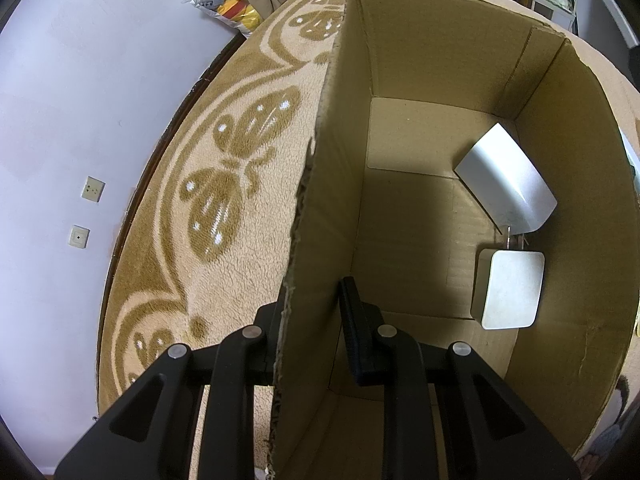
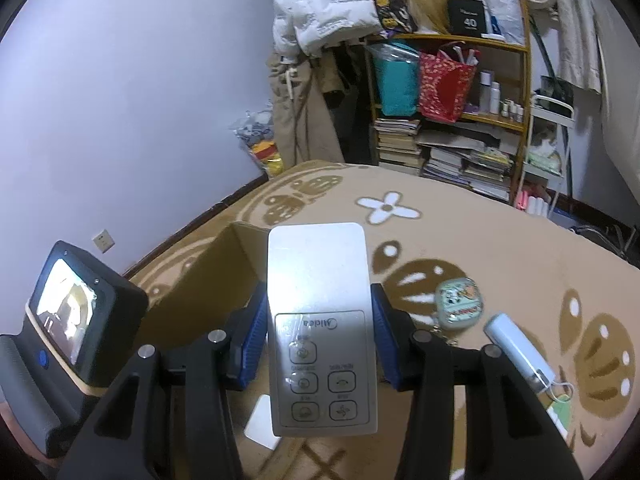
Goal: Organize rigid objects
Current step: 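Carry the Midea remote into the box with the right tool and release it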
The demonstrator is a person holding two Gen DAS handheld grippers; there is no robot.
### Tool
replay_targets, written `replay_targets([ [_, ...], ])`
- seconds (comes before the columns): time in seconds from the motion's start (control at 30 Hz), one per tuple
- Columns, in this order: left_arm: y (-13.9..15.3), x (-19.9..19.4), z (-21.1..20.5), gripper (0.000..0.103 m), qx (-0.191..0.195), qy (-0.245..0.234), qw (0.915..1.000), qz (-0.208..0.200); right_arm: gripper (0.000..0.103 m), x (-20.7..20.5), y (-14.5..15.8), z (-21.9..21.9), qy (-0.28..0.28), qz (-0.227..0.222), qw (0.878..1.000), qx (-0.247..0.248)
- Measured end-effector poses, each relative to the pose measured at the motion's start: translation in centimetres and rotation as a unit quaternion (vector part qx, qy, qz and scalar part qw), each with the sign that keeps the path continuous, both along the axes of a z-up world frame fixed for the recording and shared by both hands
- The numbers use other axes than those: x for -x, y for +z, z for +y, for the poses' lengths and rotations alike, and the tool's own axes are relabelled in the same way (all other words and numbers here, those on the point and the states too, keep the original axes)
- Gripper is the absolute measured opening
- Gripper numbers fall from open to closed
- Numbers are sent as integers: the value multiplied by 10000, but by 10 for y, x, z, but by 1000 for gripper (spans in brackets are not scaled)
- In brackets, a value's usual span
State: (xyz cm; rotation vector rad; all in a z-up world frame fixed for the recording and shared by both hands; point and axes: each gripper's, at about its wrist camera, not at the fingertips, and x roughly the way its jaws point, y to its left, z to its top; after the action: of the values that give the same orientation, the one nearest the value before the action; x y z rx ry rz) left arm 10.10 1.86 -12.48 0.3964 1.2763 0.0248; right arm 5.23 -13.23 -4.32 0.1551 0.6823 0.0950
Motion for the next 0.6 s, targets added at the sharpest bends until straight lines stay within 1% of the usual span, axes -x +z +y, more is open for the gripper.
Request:
replay_targets([
  [0.1,0,0,0,22,3,2,10000,3,51,1,-2,4,77,-42,10000,-21],
  [0.27,-1,0,0,22,-3,-7,10000,3,51,2,-7,7,220,-56,9994,-258],
  [0.6,-1,0,1,22,7,2,10000,6,51,1,-17,15,351,89,9985,-405],
])
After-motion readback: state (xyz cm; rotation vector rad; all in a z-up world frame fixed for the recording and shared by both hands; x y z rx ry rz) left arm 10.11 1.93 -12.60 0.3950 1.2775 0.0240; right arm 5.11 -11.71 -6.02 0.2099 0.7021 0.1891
